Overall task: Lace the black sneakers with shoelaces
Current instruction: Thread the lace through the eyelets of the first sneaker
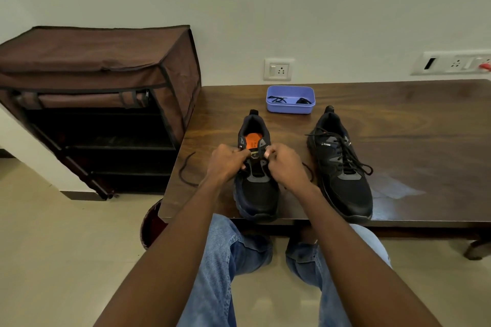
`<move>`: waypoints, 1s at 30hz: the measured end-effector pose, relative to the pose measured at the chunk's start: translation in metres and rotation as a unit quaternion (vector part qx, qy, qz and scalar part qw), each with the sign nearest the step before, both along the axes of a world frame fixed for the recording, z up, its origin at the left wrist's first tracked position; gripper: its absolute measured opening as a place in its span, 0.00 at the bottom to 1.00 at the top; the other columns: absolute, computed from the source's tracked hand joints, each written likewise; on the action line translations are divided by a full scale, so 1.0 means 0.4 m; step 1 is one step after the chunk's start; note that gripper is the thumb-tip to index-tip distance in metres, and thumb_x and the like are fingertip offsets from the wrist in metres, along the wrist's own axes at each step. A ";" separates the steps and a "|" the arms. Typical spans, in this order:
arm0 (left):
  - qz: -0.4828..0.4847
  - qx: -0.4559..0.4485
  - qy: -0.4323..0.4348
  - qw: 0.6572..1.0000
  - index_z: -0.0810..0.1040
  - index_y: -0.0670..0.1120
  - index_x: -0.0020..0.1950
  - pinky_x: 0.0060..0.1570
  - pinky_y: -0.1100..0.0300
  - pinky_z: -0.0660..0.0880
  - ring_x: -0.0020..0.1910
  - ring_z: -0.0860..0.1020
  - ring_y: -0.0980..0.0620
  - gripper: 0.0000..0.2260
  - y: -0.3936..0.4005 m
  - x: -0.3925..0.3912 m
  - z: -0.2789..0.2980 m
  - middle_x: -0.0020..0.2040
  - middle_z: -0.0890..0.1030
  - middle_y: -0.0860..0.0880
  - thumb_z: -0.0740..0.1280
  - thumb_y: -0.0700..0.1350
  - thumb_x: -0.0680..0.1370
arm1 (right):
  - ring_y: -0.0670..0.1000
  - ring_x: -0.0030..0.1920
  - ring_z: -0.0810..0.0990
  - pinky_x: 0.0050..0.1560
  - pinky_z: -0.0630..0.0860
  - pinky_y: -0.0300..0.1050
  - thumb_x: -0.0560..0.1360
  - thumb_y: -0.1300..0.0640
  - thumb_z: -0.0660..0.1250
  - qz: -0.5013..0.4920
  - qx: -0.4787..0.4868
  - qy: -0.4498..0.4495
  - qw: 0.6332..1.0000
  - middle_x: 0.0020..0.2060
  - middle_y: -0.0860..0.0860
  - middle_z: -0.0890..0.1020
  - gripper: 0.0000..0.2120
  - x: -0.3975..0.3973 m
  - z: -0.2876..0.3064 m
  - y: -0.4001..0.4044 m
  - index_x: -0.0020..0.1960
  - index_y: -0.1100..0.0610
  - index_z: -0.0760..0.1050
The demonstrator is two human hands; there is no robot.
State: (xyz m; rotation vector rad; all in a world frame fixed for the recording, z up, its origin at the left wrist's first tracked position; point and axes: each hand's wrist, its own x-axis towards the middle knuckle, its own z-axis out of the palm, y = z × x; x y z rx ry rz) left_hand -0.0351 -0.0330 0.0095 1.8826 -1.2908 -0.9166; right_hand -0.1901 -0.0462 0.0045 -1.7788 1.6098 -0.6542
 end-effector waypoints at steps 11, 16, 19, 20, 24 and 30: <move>0.000 -0.003 -0.017 1.000 0.78 0.46 0.31 0.35 0.59 0.74 0.26 0.74 0.58 0.15 -0.002 0.006 -0.004 0.29 0.81 0.47 0.70 0.48 0.77 | 0.60 0.45 0.84 0.47 0.83 0.58 0.82 0.65 0.54 -0.199 0.120 -0.359 0.904 0.48 0.59 0.77 0.04 -0.011 0.017 -0.019 0.52 0.60 0.66; -0.009 0.001 -0.021 1.000 0.78 0.46 0.31 0.36 0.59 0.74 0.26 0.74 0.58 0.15 -0.002 0.012 -0.009 0.31 0.82 0.47 0.70 0.50 0.77 | 0.57 0.51 0.78 0.50 0.77 0.53 0.75 0.66 0.60 -0.227 0.037 -0.181 0.956 0.57 0.57 0.76 0.11 -0.066 0.025 -0.020 0.57 0.58 0.68; -0.011 0.002 -0.023 1.000 0.77 0.47 0.29 0.36 0.59 0.73 0.25 0.73 0.58 0.17 -0.005 0.014 -0.010 0.29 0.82 0.48 0.71 0.51 0.77 | 0.54 0.57 0.76 0.58 0.76 0.53 0.73 0.69 0.65 -0.168 -0.057 -0.029 0.984 0.67 0.53 0.69 0.25 -0.060 0.023 -0.008 0.68 0.54 0.69; -0.012 0.002 -0.022 1.000 0.76 0.47 0.29 0.36 0.59 0.73 0.25 0.73 0.57 0.17 -0.006 0.016 -0.010 0.28 0.81 0.48 0.71 0.51 0.76 | 0.54 0.59 0.76 0.60 0.77 0.54 0.74 0.67 0.66 -0.142 -0.059 -0.029 0.988 0.69 0.53 0.69 0.25 -0.050 0.030 -0.004 0.69 0.52 0.70; -0.029 0.004 -0.029 0.999 0.74 0.48 0.28 0.33 0.60 0.72 0.27 0.75 0.55 0.20 0.002 0.017 -0.001 0.26 0.77 0.51 0.72 0.55 0.76 | 0.53 0.62 0.75 0.60 0.74 0.48 0.78 0.59 0.68 0.016 -0.065 0.014 0.998 0.61 0.53 0.75 0.12 -0.006 0.029 0.006 0.61 0.52 0.81; -0.023 0.062 -0.170 0.983 0.79 0.46 0.37 0.49 0.51 0.78 0.41 0.81 0.46 0.29 0.018 0.020 0.011 0.37 0.83 0.47 0.54 0.68 0.80 | 0.56 0.62 0.76 0.64 0.74 0.52 0.79 0.57 0.65 0.085 -0.001 0.117 0.989 0.65 0.54 0.76 0.13 0.017 0.009 0.021 0.62 0.51 0.81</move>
